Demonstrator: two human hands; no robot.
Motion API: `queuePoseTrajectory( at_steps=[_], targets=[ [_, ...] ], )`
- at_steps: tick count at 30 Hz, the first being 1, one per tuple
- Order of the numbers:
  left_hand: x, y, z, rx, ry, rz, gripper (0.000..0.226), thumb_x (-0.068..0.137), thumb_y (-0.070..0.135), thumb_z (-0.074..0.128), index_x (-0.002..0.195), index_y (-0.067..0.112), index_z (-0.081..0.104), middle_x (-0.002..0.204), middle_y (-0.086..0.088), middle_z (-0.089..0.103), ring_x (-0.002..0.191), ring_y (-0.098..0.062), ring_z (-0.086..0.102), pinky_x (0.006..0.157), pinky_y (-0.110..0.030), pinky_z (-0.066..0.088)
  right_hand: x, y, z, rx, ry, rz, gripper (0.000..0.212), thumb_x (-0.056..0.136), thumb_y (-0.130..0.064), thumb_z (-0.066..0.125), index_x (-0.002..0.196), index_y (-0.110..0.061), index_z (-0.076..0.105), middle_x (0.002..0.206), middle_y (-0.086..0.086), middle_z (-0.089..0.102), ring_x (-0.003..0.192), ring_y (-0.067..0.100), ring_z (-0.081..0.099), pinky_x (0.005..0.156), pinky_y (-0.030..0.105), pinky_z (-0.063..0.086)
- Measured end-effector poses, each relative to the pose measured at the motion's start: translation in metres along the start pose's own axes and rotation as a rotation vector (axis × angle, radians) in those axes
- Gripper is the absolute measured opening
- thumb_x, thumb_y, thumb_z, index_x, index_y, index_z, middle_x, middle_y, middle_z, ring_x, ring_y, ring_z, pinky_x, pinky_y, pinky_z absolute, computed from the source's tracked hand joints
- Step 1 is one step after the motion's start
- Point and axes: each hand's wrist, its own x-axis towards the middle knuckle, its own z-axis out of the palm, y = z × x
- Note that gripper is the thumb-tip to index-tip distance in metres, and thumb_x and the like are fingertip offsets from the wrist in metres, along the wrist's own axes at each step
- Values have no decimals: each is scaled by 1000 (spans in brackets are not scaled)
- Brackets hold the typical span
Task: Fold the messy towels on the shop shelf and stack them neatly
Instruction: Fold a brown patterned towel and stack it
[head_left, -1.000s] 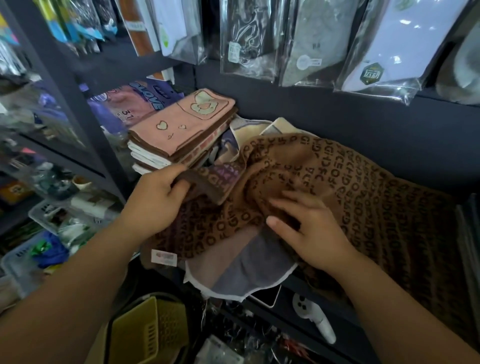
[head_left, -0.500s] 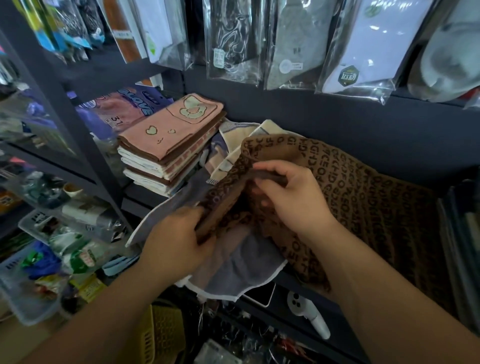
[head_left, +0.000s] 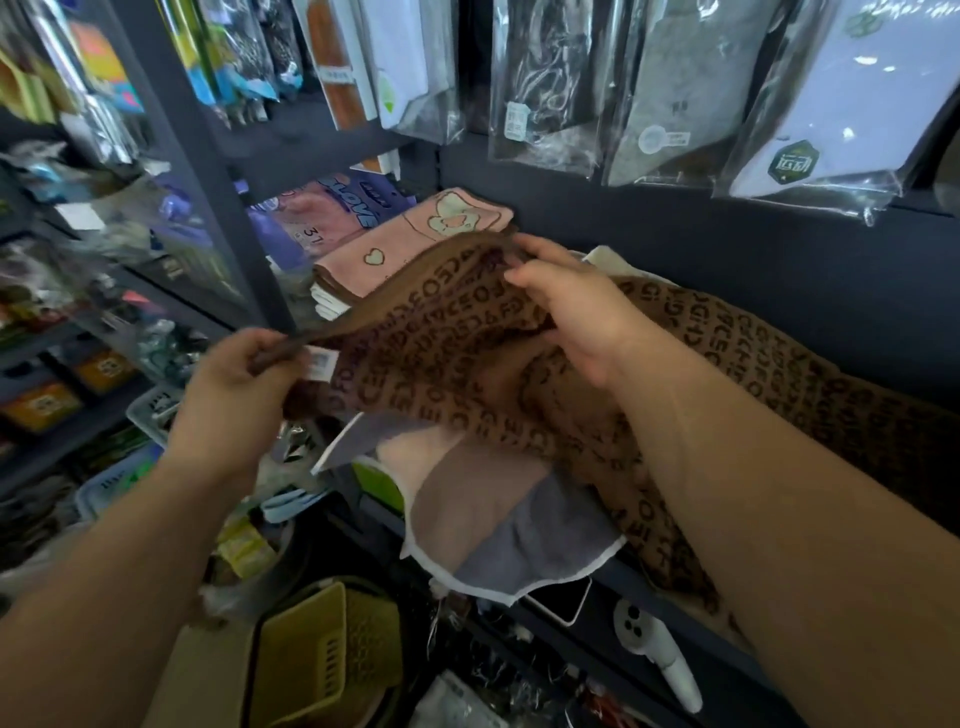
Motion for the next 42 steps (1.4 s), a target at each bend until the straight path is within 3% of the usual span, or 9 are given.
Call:
queuePoseTrajectory(
  at_steps=[4,8,14,20,24,30,32,36,42],
  targets=[
    [26,29,-28,-161,68,4,16,87,0,67,82,14,67,60,0,68,47,-12,63,46,-23,50,31,-14,24,29,-45,7,47,100,-29,54,145,-38,48,118,-14,63,113,12,58,94,41,45],
    [39,35,-38,-188,74,21,19,85,-1,70,79,17,67,62,1,72,53,-14,68,51,-23,55,52,-25,40,91,-63,-60,52,98,-37,56,149,-38,43,149,-6,48,138,27,42,111,62,32],
    [34,33,-29,-210,48,66,29,90,1,66,70,22,68,64,0,71,56,-15,67,51,-23,54,56,-28,35,203,-47,-77,42,101,-35,55,143,-31,50,142,-4,53,128,26,54,103,56,47],
    [0,20,31,16,-553,24,8,89,12,72,89,5,69,80,-32,65,66,-29,61,61,-35,48,35,-6,-9,179,166,19,31,94,-43,67,118,-23,62,114,9,71,98,27,74,85,46,61],
    [-27,23,71,201,-939,101,19,88,24,76,79,11,66,64,-10,52,58,-19,49,57,-32,37,10,4,-52,188,301,45,4,96,-14,67,94,-13,63,88,12,70,69,21,74,63,31,61],
    [-78,50,135,155,-1144,137,23,92,21,71,70,20,69,55,17,54,54,5,49,58,-17,34,-31,-1,-122,197,556,-41,27,93,6,58,108,-14,67,84,10,69,57,14,66,53,24,53],
    [-98,55,151,50,-1172,81,20,96,17,64,79,22,73,55,17,57,53,3,52,57,-16,39,-44,-6,-143,233,644,-111,25,93,7,56,99,-12,70,79,10,72,61,17,70,57,26,56],
    [-126,52,181,7,-1224,115,17,101,23,58,104,19,74,82,-16,71,72,-30,66,67,-46,55,-62,0,-173,227,776,-151,13,92,0,64,98,-7,74,87,10,74,74,18,73,65,27,58],
    [-142,18,216,266,-1251,238,18,99,23,60,84,15,67,63,12,56,56,-2,51,55,-21,42,-85,58,-177,-85,650,129,46,87,-17,77,130,-11,64,108,4,73,95,18,71,92,35,58]
  ],
)
